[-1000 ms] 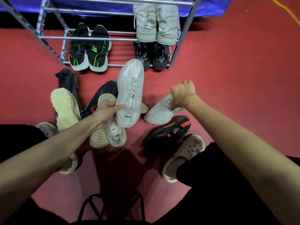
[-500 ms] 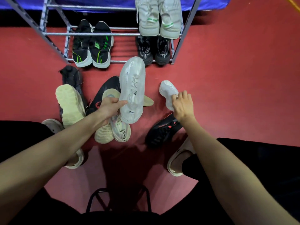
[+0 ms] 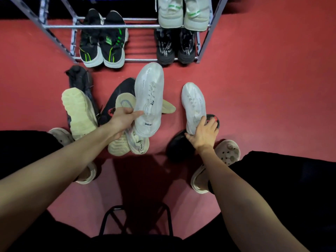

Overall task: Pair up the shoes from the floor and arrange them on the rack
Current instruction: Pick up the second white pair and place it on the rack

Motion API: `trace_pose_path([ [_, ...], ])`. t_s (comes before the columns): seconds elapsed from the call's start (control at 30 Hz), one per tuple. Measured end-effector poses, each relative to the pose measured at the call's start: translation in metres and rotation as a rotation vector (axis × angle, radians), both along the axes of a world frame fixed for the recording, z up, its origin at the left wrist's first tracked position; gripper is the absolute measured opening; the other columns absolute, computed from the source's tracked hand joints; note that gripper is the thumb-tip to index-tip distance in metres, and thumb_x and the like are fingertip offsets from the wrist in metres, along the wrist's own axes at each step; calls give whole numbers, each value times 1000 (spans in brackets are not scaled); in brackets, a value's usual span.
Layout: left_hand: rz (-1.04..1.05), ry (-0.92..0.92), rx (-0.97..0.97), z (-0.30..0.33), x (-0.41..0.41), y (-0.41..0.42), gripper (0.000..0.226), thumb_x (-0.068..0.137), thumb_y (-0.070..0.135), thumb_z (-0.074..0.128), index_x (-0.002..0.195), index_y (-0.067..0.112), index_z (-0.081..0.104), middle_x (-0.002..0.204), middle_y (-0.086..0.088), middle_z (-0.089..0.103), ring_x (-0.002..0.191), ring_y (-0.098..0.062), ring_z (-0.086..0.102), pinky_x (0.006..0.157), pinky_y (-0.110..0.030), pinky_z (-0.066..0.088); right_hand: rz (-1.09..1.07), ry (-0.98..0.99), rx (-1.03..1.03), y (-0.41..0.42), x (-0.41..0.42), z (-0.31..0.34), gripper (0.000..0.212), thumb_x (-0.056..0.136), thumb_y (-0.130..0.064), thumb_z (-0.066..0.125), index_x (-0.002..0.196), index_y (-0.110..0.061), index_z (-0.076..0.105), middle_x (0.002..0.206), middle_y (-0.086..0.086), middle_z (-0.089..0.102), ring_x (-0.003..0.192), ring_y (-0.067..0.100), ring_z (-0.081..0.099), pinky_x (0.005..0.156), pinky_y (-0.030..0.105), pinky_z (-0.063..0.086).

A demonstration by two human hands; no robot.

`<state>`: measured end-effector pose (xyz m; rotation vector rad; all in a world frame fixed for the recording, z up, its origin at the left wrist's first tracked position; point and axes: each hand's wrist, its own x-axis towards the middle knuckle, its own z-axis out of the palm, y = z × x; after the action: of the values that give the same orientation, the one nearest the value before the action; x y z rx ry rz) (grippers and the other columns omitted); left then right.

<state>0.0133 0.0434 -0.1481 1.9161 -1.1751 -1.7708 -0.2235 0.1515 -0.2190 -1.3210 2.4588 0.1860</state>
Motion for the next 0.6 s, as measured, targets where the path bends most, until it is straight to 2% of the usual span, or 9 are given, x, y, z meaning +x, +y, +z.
trace_pose_path([
  [0.1,0,5,3,1,0,2,20,86,22,68,92,4,70,90,-12,72,88,-27,67,83,-40,54,-254,-135,-2,-6,4,-5,107,69,-49,75,145,-3,16,144,26,28,130,40,34,104,49,37],
  [0.17,-8,-2,7,3,1,2,18,86,23,68,89,6,70,97,-19,72,91,-31,66,90,-47,54,-301,-231,-26,-8,7,-6,105,73,-46,72,146,0,11,140,25,33,126,40,38,105,46,34],
  [0.23,-10,-1,14,6,4,3,24,85,24,68,94,2,70,106,-27,69,91,-33,64,93,-55,51,-358,-298,-73,-11,9,2,102,75,-50,68,144,3,15,137,25,36,124,40,39,106,44,33],
  [0.3,-27,-7,16,13,7,3,29,85,25,68,99,-2,70,108,-27,69,96,-37,66,95,-56,50,-490,-413,-110,-21,9,19,97,72,-55,67,138,3,25,135,23,37,125,39,39,103,43,36],
  [0.37,-45,-19,-1,21,9,1,31,86,25,67,102,-2,70,107,-22,71,100,-37,68,91,-50,54,-544,-483,-107,-37,8,39,91,73,-56,65,133,4,32,135,22,37,124,38,41,101,41,38],
  [0.43,-43,-9,-27,32,13,-1,31,88,22,65,106,-2,69,105,-16,71,91,-27,68,78,-35,57,-554,-516,-126,-52,6,60,88,75,-56,63,132,5,34,134,22,38,123,39,43,101,40,38],
  [0.5,-60,23,-58,44,17,-2,29,90,21,62,108,-1,69,101,-13,71,85,-20,66,76,-29,54,-518,-519,-148,-59,5,81,85,75,-55,62,131,3,37,133,20,39,121,37,43,97,40,39],
  [0.57,-60,34,-97,56,22,-4,22,91,21,61,97,2,70,89,-7,72,80,-16,66,76,-29,54,-462,-520,-177,-61,5,104,81,73,-52,64,129,1,39,131,17,40,120,35,43,95,39,40],
  [0.6,-49,39,-117,65,25,-4,19,92,21,60,89,6,70,79,-1,73,73,-13,66,69,-25,55,-447,-524,-204,-60,6,117,79,72,-50,66,127,0,40,130,16,41,119,35,45,96,39,40],
])
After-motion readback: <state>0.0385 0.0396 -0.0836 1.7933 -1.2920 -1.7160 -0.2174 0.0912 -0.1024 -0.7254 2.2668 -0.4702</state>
